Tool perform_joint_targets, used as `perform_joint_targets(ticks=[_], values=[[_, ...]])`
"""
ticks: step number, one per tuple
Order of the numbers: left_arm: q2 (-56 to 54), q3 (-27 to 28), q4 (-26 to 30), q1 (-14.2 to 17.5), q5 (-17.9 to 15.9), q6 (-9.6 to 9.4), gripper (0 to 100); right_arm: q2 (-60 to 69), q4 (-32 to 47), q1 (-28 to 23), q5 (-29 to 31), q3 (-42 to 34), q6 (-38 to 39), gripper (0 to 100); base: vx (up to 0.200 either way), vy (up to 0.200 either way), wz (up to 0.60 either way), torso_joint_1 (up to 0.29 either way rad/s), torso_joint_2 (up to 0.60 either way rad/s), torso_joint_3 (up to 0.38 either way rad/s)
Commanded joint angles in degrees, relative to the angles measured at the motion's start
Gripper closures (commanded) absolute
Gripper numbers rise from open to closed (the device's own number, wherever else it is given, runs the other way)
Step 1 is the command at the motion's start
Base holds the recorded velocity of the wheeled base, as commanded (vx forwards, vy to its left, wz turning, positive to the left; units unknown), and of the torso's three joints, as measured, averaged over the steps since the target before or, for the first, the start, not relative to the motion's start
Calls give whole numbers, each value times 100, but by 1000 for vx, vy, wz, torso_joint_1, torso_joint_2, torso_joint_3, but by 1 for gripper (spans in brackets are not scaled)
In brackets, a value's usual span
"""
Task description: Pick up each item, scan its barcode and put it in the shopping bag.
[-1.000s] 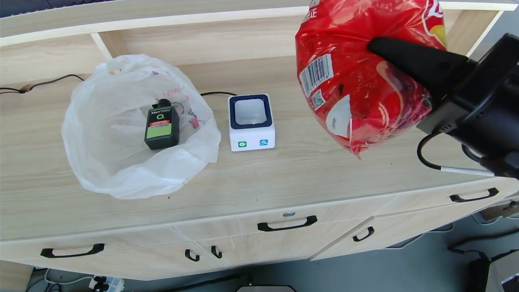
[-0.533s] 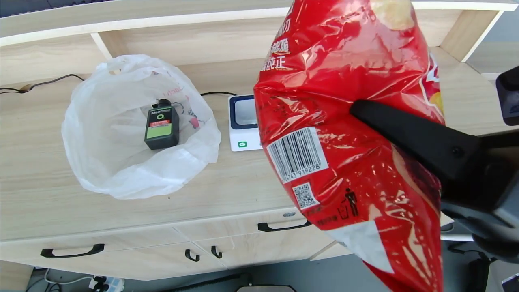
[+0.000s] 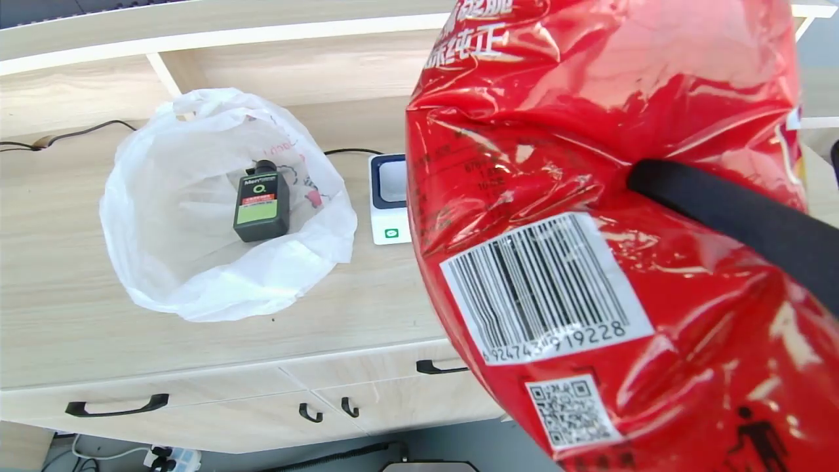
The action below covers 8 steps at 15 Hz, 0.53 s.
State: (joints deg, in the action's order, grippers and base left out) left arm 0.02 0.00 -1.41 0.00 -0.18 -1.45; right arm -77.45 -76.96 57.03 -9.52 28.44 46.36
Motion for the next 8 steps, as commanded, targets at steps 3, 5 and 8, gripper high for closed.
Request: perform_joint_targets(ticks=[3,5,8], values=[[-2,0,-8,0,1,13,0,-7,-205,63,-15,-14,233,100,0,0,0,0,0,0],[-2,0,-8,0,1,-22,0,-7,-276,54,-15,-32,356,100,0,0,0,0,0,0],[-2,0,-17,0,1,-40,0,-60,-249,28,-15,-14,435,100,0,0,0,0,0,0]])
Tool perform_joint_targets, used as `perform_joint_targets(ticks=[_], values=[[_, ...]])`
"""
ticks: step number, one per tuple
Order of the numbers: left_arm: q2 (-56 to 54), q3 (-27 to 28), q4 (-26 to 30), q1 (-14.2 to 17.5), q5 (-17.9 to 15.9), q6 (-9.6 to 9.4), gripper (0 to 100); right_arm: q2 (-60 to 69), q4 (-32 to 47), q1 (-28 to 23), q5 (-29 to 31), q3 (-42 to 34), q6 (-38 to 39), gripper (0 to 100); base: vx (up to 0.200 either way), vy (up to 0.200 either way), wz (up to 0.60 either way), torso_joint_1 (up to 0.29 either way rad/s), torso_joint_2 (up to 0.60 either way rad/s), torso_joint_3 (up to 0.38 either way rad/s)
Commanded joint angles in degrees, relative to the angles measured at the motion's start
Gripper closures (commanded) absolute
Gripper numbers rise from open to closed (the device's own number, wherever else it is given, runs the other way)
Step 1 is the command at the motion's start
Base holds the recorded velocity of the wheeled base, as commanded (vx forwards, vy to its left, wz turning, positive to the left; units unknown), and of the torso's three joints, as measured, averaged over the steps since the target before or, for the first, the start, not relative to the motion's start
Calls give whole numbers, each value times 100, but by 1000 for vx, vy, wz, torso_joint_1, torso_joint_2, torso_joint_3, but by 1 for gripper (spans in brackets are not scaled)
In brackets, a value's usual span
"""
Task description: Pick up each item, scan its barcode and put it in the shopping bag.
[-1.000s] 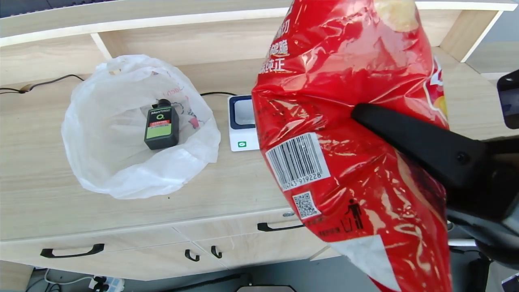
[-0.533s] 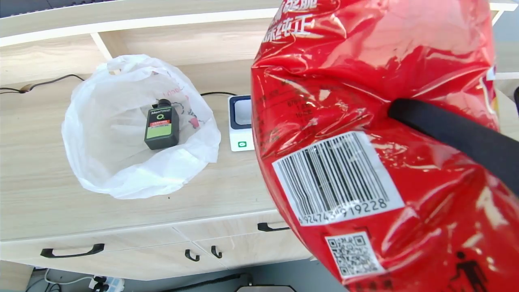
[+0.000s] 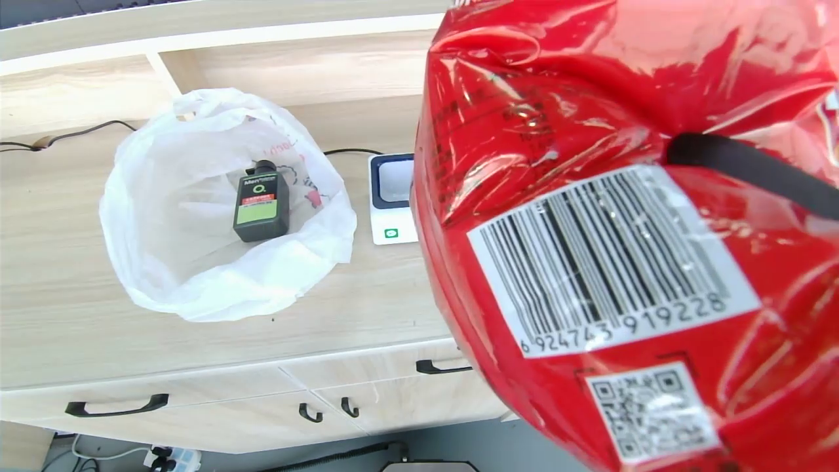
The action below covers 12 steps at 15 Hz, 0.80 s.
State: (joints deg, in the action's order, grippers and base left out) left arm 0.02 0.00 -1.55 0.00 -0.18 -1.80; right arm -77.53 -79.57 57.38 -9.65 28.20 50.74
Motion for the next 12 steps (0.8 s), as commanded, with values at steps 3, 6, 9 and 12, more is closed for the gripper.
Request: perform_joint_targets(ticks=[3,6,9,12], values=[[-2,0,5,0,1,5,0,-148,697,-579,7,10,-943,100,0,0,0,0,0,0],[-2,0,5,0,1,13,0,230,2639,-1994,51,72,-4019,100,0,0,0,0,0,0],[-2,0,14,-9,1,-13,0,432,2973,-2530,693,590,-5487,100,0,0,0,0,0,0],[-2,0,23,-9,1,-13,0,704,3580,-2091,983,889,-5522,100,0,0,0,0,0,0]])
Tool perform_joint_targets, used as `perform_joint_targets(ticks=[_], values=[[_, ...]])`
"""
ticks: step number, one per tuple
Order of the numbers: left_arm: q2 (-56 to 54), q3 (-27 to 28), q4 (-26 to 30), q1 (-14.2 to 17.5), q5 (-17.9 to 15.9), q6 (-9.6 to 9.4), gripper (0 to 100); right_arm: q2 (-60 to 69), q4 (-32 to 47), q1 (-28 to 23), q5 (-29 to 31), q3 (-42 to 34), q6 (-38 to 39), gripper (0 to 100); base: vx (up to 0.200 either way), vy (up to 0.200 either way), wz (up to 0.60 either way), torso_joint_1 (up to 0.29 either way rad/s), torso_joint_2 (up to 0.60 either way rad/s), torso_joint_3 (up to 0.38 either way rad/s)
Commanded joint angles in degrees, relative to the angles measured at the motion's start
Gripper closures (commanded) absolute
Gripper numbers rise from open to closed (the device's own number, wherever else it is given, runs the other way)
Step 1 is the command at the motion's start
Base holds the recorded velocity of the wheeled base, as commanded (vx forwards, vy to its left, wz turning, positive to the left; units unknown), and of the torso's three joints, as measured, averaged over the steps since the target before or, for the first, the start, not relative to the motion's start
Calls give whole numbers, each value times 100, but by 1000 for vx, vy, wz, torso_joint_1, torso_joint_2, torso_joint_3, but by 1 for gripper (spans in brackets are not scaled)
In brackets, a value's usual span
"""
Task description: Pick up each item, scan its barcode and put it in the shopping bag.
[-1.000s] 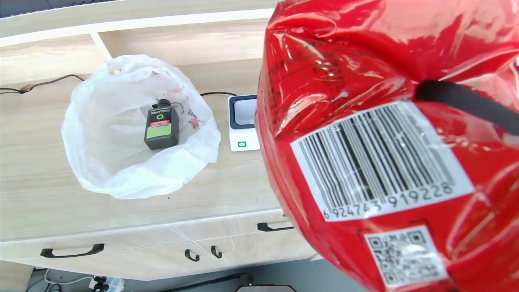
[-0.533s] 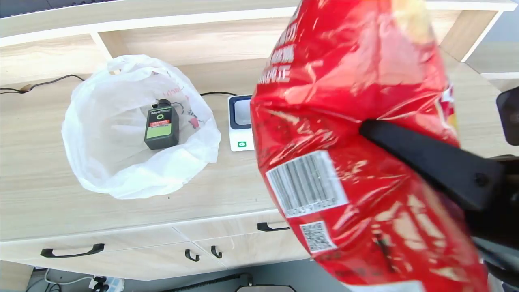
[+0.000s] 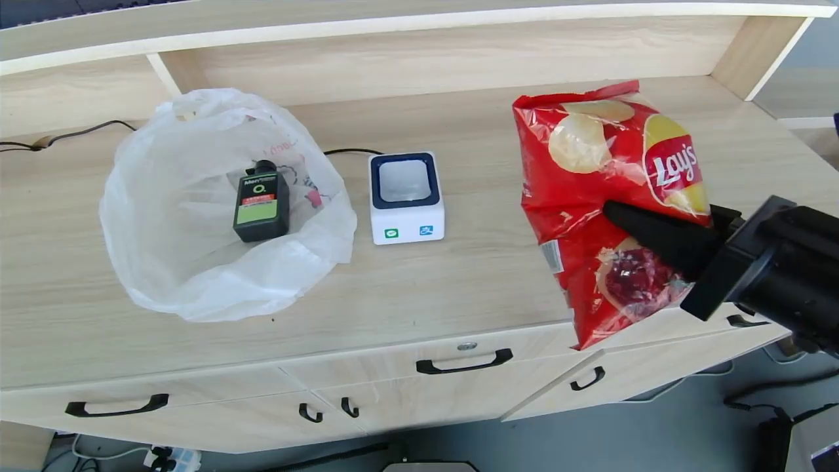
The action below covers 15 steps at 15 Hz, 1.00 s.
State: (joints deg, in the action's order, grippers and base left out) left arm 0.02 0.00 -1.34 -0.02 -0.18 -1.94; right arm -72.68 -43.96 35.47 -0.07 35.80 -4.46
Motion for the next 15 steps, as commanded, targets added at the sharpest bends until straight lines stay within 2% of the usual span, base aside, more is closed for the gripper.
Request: perform_joint_targets(ticks=[1,10,12,15], values=[[-2,0,2,2,1,0,0,254,72,109,60,155,-46,100,0,0,600,7,2,2],[-2,0,2,-6,1,-8,0,465,124,-49,297,190,183,100,0,0,600,3,2,2],[-2,0,2,-6,1,0,0,395,186,-49,297,392,183,100,0,0,600,2,2,2],[-2,0,2,-6,1,0,0,254,968,-49,271,1254,174,100,0,0,600,2,2,1]])
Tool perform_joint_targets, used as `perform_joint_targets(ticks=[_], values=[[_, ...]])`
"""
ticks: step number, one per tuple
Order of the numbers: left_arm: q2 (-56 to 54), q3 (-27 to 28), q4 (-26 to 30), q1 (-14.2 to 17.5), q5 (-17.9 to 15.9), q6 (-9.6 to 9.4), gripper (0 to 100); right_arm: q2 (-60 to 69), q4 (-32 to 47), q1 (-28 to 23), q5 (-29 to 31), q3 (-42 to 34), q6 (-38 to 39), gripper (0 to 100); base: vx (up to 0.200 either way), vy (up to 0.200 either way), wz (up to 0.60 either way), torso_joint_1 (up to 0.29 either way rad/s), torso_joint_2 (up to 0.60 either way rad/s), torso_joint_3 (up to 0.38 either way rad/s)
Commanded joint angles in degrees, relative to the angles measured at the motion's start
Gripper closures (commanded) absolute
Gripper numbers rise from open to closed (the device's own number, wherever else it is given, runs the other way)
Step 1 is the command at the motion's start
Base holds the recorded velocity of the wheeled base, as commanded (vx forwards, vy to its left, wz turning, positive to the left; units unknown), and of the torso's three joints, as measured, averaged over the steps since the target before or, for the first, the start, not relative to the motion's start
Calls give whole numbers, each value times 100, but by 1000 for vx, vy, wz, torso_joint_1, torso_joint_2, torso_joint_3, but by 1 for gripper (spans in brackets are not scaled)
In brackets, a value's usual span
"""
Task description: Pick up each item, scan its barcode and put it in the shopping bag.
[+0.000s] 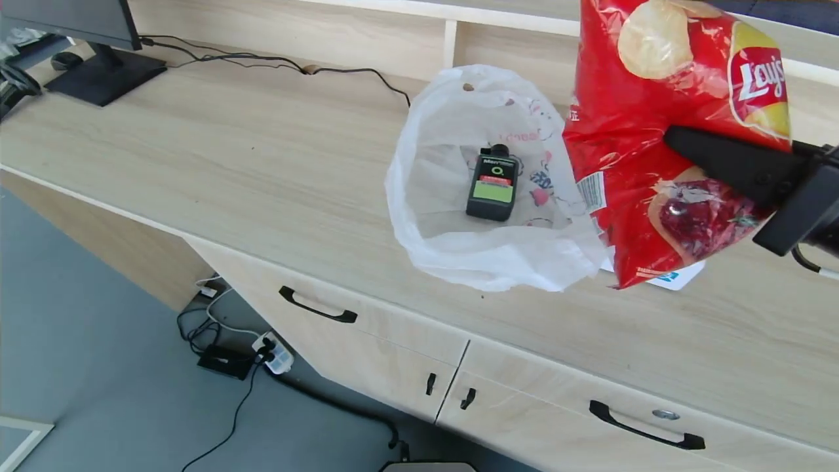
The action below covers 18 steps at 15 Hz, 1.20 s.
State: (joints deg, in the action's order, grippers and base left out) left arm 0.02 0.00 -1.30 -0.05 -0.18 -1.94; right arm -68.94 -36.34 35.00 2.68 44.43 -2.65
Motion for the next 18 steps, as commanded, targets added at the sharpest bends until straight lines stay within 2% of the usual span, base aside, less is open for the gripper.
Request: perform_joint_targets(ticks=[1,2,4,6,9,10,12,13,15,18], values=[[-2,0,-1,5,1,0,0,-225,470,7,4,681,-8,100,0,0,0,0,0,0],[-2,0,-1,-4,1,0,0,-287,575,-37,39,795,1,100,0,0,0,0,0,0],[-2,0,-1,5,1,0,0,-225,584,-1250,-22,645,-8,100,0,0,0,0,0,0],[-2,0,-10,5,1,9,0,82,646,-2182,-339,391,-69,100,0,0,0,0,0,0],[-2,0,-1,5,1,9,0,135,628,-2709,-356,206,-790,100,0,0,0,0,0,0],[-2,0,-1,5,1,9,0,135,628,-2973,-374,241,-1256,100,0,0,0,0,0,0],[-2,0,-1,5,1,9,0,144,628,-3017,-374,241,-1546,100,0,0,0,0,0,0],[-2,0,-10,5,1,18,0,179,637,-2999,-400,224,-2232,100,0,0,0,0,0,0],[-2,0,-1,5,1,9,0,197,637,-2999,-611,39,-2724,100,0,0,0,0,0,0],[-2,0,-10,5,1,18,0,320,558,-3069,-690,-559,-2952,100,0,0,0,0,0,0]])
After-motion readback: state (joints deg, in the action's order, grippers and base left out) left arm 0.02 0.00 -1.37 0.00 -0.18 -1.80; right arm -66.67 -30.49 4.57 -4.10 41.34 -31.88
